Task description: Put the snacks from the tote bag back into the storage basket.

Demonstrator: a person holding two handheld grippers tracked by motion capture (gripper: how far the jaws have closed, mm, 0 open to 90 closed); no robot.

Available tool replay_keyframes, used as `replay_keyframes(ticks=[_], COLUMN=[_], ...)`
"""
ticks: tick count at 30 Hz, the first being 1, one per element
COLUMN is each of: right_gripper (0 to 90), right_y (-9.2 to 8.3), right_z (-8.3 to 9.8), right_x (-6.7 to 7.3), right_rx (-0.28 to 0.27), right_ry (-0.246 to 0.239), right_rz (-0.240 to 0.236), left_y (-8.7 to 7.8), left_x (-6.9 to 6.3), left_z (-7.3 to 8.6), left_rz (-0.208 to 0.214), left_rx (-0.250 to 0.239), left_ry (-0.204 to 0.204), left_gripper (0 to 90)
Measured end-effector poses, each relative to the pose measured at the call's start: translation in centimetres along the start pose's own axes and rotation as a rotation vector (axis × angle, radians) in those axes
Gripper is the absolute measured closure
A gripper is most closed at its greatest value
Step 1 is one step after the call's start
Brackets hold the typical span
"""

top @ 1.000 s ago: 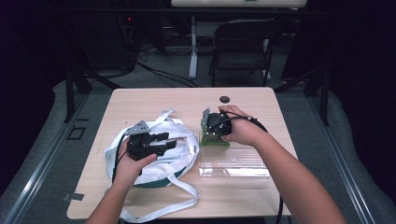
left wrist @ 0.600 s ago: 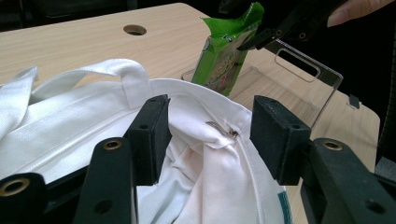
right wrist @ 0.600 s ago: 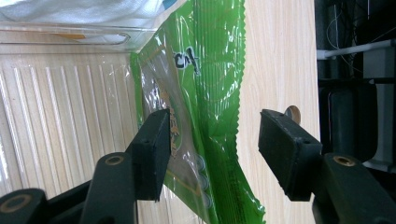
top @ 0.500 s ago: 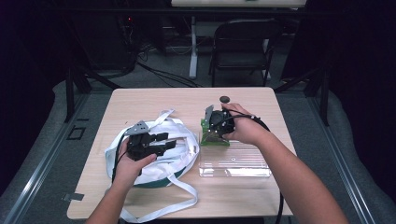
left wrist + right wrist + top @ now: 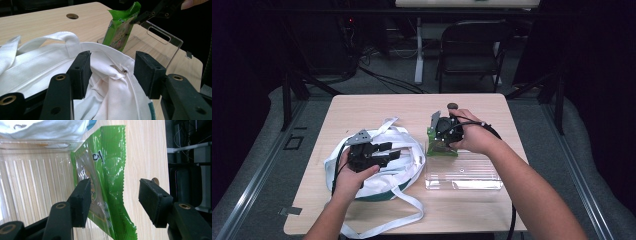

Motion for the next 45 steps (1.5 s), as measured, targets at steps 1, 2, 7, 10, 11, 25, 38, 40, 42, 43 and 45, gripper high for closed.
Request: replay_keyframes(ticks=[1, 2, 7, 10, 11, 25, 38, 40, 42, 43, 45], right_gripper=[43.6, 43.6, 43.5, 43.6, 43.6, 43.9, 43.3, 43.3, 42.9, 42.4, 41.3], right_y=[-0.1, -0.2, -0.6, -0.8, -0.8, -1.6, -3.7, -4.0, -4.4, -4.6, -5.0], right_z=[0.0, -0.1, -0.1, -0.2, -0.2, -0.1, 0.7, 0.8, 1.0, 1.0, 1.2], right_x=[0.0, -0.1, -0.3, -0.3, -0.3, -0.5, -0.8, -0.7, -0.6, -0.5, -0.3], right_rx=[-0.002, -0.003, -0.003, -0.006, -0.007, -0.019, -0.024, -0.032, -0.045, -0.057, -0.066], right_ry=[0.003, 0.005, 0.007, 0.011, 0.011, 0.027, 0.037, 0.040, 0.048, 0.061, 0.074], right_rz=[-0.002, 0.000, 0.006, 0.006, 0.006, 0.012, 0.029, 0.032, 0.029, 0.026, 0.030], left_y=[0.0, 0.0, -0.2, -0.2, -0.2, -0.4, -0.5, -0.6, -0.6, -0.7, -0.7], left_x=[0.0, 0.0, 0.1, 0.0, 0.0, 0.1, 0.2, 0.2, 0.3, 0.3, 0.3], left_z=[0.0, 0.0, 0.0, 0.0, 0.0, 0.0, 0.0, 0.0, -0.1, -0.1, -0.1], left_rz=[0.000, 0.000, -0.002, -0.004, -0.002, -0.008, -0.018, -0.020, -0.021, -0.022, -0.024], left_rx=[-0.001, -0.002, -0.001, -0.001, -0.002, -0.009, -0.010, -0.013, -0.012, -0.012, -0.015], left_ry=[-0.003, -0.004, -0.003, -0.008, -0.007, -0.011, -0.015, -0.016, -0.011, -0.010, -0.014], left_gripper=[47.6, 47.6, 47.6, 47.6, 47.6, 47.5, 47.3, 47.3, 47.1, 46.9, 46.7])
Point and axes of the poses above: each handheld gripper's, and its own axes: y roughly forward along the jaws, z roughly out of its underside, x roughly to its left, the point moved 4 cm from there along y, roughly forward along the jaws, and after that the axes turned 1 degree about x, right-handed, at the moved point
